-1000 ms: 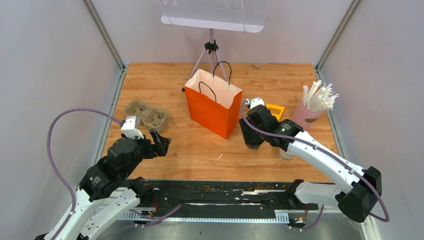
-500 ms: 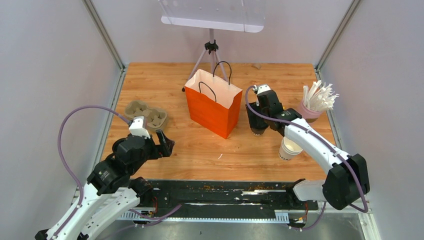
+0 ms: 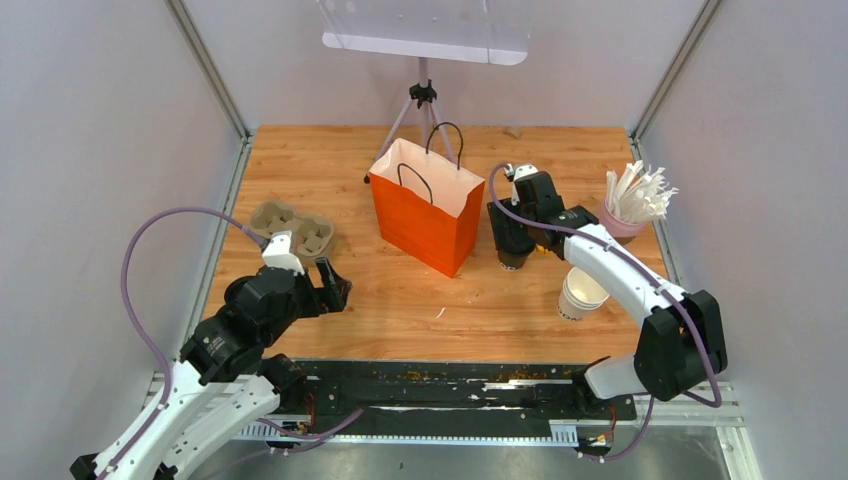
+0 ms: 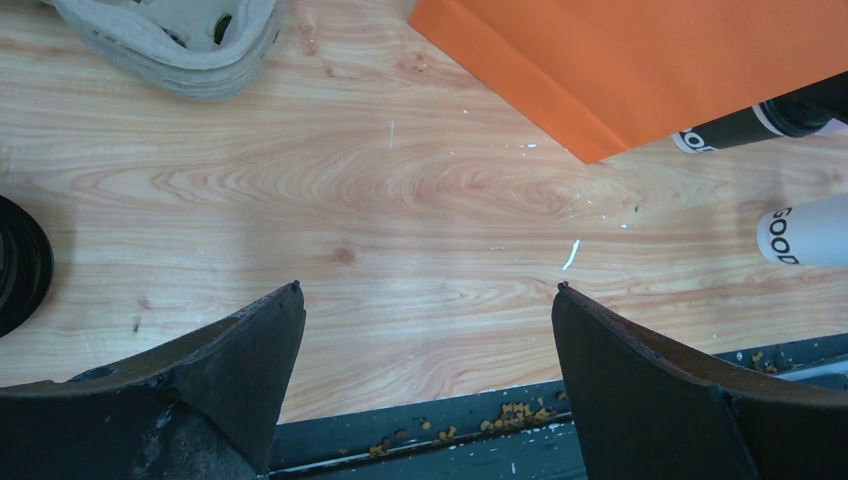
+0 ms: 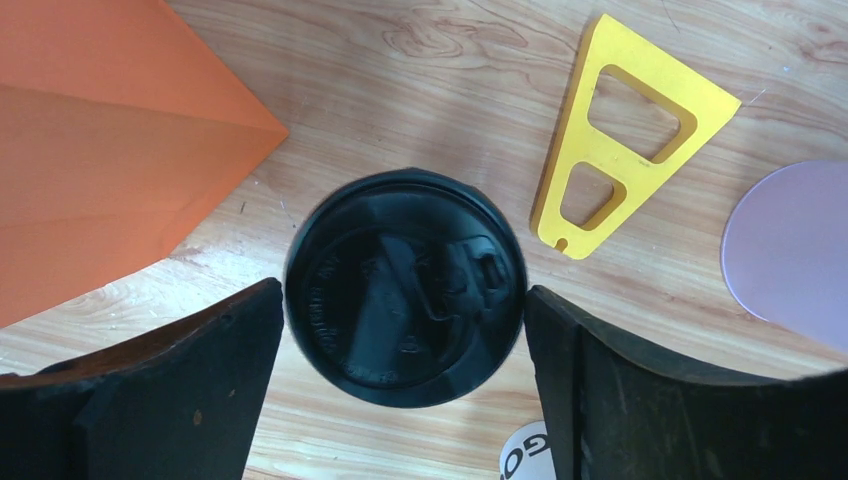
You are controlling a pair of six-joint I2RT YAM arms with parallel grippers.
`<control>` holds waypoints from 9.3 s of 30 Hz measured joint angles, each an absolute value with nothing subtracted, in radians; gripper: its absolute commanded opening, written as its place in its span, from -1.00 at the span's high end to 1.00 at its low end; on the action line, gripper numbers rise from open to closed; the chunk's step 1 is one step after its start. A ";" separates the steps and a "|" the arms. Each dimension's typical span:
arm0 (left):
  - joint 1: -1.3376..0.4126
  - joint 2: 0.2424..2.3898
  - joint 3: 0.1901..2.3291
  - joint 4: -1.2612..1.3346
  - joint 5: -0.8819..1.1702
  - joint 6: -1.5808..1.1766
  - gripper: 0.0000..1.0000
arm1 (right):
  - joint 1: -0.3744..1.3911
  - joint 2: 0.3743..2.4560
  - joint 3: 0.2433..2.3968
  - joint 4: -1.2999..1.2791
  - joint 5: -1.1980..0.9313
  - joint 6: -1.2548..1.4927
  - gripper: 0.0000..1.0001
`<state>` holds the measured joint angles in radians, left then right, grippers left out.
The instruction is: Pack the takeout coffee
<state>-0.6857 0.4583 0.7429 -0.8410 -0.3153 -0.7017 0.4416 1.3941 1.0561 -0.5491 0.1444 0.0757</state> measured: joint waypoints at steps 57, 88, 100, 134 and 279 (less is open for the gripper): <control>-0.686 0.347 0.777 -0.773 -0.276 -0.413 -1.00 | 0.232 1.132 1.057 -1.068 0.181 0.247 0.38; -0.686 0.341 0.777 -0.773 -0.290 -0.413 -1.00 | 0.226 1.142 1.117 -1.093 0.174 0.203 1.00; -0.686 0.341 0.777 -0.773 -0.294 -0.413 -1.00 | 0.294 1.160 1.140 -1.127 0.332 0.148 1.00; -0.686 0.519 0.802 -0.834 -0.316 -0.454 -1.00 | 0.508 1.108 1.455 -1.290 0.321 0.136 1.00; 0.414 1.035 0.759 -0.813 -0.494 -0.654 0.48 | 1.391 0.997 1.101 -0.640 0.271 -0.140 -0.85</control>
<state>0.4141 1.0351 0.7586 -0.8131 -0.4938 -0.6544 1.3911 0.9970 1.1007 -0.6399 0.2714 -0.1398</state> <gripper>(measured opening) 0.287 0.923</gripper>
